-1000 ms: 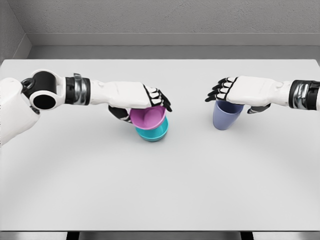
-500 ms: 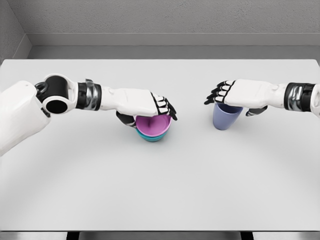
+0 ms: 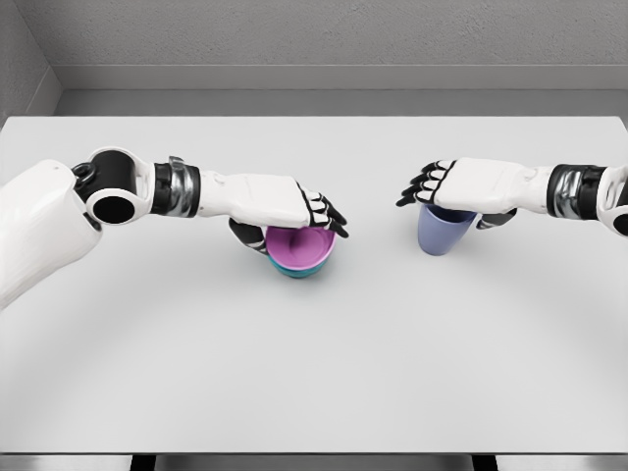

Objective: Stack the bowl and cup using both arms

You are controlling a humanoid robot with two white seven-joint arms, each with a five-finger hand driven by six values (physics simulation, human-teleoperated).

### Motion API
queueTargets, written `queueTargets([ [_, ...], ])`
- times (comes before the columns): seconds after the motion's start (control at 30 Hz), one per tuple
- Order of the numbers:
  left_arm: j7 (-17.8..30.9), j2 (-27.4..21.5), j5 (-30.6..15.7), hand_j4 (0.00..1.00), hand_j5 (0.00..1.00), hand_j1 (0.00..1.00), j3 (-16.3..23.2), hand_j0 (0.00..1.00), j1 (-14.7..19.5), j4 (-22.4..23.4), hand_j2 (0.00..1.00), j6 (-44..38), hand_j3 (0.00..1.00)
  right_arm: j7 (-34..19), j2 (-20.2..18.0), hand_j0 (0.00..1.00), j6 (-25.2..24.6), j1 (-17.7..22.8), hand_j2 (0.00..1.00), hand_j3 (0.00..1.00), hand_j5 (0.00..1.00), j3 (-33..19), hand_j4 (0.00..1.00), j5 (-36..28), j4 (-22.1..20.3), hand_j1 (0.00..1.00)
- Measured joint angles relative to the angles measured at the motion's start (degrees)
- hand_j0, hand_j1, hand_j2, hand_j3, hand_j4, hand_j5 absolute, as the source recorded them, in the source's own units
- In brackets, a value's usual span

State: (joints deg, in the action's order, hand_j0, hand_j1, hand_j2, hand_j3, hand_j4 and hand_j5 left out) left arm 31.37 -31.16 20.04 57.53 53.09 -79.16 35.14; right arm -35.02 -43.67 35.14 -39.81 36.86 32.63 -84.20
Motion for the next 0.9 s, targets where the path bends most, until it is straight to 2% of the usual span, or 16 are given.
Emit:
queueTargets([
  [0.37,0.29,-0.02,0.54,1.0,1.0,1.0,-0.15,1.0,-0.09,0.4,1.0,0.02,1.0,0.0,-0.06,1.0,0.0,0.0,1.0,1.0,1.0,-0.1,1.0,0.11,1.0,1.0],
  [0.9,0.19,0.18,-0.5,1.0,1.0,1.0,-0.1,1.0,0.44,3.14,1.0,-0.02,1.0,0.0,0.06,1.0,0.0,-0.09,1.0,1.0,1.0,-0.26,1.0,0.13,1.15,1.0],
])
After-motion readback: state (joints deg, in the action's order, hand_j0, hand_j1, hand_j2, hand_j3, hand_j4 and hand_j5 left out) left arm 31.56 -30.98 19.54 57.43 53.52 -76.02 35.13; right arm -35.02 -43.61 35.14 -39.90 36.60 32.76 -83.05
